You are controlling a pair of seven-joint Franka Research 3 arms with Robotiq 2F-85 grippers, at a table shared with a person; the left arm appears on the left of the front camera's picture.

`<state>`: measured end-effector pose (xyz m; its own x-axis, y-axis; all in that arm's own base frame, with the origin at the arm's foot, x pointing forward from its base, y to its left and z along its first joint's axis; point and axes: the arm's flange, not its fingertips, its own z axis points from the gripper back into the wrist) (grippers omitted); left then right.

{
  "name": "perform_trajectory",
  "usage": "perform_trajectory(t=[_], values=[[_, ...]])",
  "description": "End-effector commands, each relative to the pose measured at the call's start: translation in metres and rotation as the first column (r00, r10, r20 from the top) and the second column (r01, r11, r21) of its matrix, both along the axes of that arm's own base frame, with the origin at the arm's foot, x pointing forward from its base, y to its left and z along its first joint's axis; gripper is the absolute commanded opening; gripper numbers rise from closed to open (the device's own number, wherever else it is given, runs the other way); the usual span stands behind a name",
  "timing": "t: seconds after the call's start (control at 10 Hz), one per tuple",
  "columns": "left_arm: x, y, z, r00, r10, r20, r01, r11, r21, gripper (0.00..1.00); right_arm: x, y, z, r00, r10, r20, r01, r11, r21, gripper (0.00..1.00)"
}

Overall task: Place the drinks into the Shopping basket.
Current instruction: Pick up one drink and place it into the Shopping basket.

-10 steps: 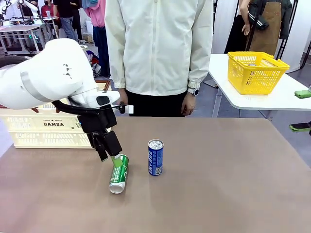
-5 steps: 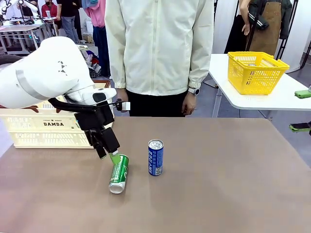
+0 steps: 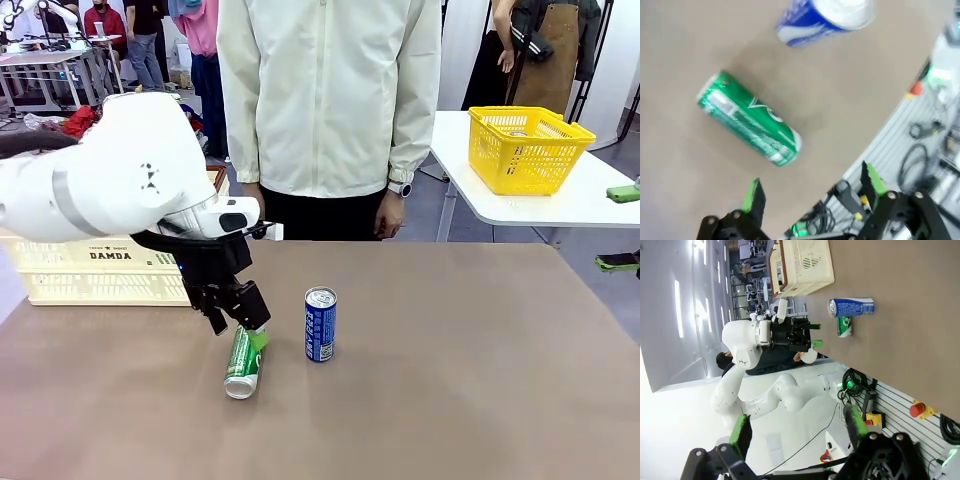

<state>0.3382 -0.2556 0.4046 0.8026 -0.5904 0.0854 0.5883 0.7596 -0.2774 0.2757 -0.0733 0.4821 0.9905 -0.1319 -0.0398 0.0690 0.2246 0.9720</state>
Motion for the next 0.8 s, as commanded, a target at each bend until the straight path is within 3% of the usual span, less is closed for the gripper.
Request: perform_trajectory(t=[0.0,0.2,0.7], values=[[-0.003,0.000,-0.010,0.980,0.190,0.060,-0.194,0.978,0.071,1.00,-0.001,-0.001,0.005,1.000,0.002,-0.002,-0.002,1.000,0.006,1.00],[0.003,-0.001,-0.016,0.924,0.354,0.141,-0.368,0.926,0.083,1.00,-0.001,-0.001,0.005,1.000,0.002,-0.002,-0.002,1.000,0.006,1.00],[0.018,-0.008,-0.045,0.898,0.412,0.156,-0.432,0.893,0.125,1.00,-0.001,-0.001,0.005,1.000,0.002,-0.002,-0.002,1.000,0.006,1.00]])
